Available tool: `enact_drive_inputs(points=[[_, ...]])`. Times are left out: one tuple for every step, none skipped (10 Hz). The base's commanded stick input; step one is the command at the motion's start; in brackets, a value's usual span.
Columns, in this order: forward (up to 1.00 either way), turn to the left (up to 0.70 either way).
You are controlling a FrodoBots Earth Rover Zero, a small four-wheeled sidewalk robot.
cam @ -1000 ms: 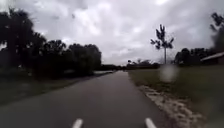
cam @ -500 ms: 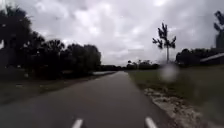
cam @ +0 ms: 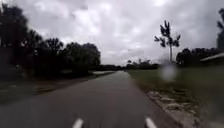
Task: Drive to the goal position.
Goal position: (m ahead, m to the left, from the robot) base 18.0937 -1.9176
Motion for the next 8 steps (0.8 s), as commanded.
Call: enact_drive_inputs(points=[[0.84, 0.03], [0.84, 0.03], [0.84, 0.03], [0.84, 0.03], [0.84, 0.03], [0.84, 0.03], [0.84, 0.03], [0.84, 0.03]])
